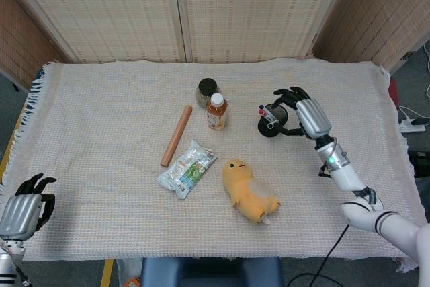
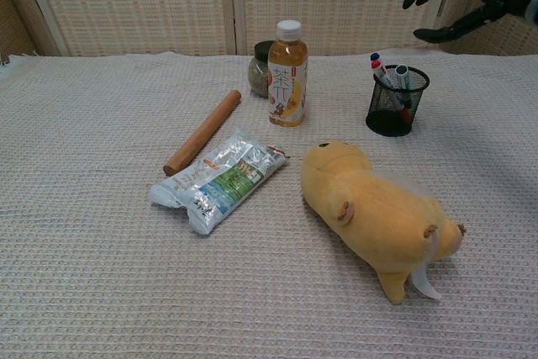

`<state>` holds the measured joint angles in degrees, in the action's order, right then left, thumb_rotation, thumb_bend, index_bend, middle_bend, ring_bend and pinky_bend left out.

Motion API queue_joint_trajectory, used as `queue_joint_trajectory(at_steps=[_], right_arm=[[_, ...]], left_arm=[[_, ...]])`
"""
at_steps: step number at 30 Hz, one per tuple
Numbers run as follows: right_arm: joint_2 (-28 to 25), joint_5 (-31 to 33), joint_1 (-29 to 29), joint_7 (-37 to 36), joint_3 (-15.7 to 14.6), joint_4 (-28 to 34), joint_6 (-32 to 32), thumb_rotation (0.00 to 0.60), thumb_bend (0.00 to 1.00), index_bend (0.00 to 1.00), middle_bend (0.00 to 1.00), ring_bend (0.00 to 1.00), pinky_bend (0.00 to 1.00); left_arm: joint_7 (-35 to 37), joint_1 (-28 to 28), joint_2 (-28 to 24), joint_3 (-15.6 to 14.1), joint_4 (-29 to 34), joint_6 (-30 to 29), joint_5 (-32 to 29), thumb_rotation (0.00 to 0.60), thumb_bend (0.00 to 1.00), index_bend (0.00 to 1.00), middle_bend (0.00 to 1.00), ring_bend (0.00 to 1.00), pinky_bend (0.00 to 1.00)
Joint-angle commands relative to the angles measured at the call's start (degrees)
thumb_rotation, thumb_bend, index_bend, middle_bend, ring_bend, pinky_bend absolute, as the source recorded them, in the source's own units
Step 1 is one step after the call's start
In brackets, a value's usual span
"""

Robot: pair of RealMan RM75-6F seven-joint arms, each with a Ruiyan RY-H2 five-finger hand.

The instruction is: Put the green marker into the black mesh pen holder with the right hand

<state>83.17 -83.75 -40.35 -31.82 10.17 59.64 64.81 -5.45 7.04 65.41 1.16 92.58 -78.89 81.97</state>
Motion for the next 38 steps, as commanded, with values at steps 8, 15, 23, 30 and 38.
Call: queue_joint_trajectory(at_steps=[8, 15, 23, 30, 38], right_arm=[[-13.68, -1.5, 27.83, 16.52, -11.42, 15.87, 26.07, 0.6, 0.2, 0.47, 0.19, 0.29, 0.11], [-8.03, -0.8, 34.31, 11.54, -11.42, 5.73, 30.96, 0.6, 0.2, 0.52, 0.2, 0.3, 0.11], [-4.93, -1.44, 35.97, 7.93, -10.29, -1.2, 30.98, 0.6, 0.22, 0.54, 0.21, 0.3, 0.11], [-3.66, -2.15, 35.92, 10.24, -10.06, -4.69, 28.52, 0.6, 0.22, 0.54, 0.21, 0.3, 0.11], [-3.81, -2.94, 36.25, 8.91, -9.22, -4.46, 28.5, 0.6, 0.22, 0.54, 0.21, 0.3, 0.11]], left_arm=[[-0.04, 0.12, 0.07, -0.38, 0.48, -0.58, 1.54, 0.6, 0.58, 0.34, 0.21, 0.09, 0.17], [-0.62, 0.28, 0.29, -0.47, 0.45, -0.14, 1.32, 0.6, 0.58, 0.34, 0.21, 0.09, 0.17], [-0.28, 0.15, 0.13, -0.15, 0.25, -0.54, 0.94, 0.6, 0.58, 0.34, 0.21, 0.09, 0.17], [0.49, 0.13, 0.19, -0.06, -0.33, -0.65, 0.94, 0.6, 0.58, 0.34, 0.21, 0.09, 0.17], [-0.22, 0.2, 0.53, -0.02, -0.59, -0.34, 0.47, 0.6, 0.58, 0.34, 0.21, 0.09, 0.17]])
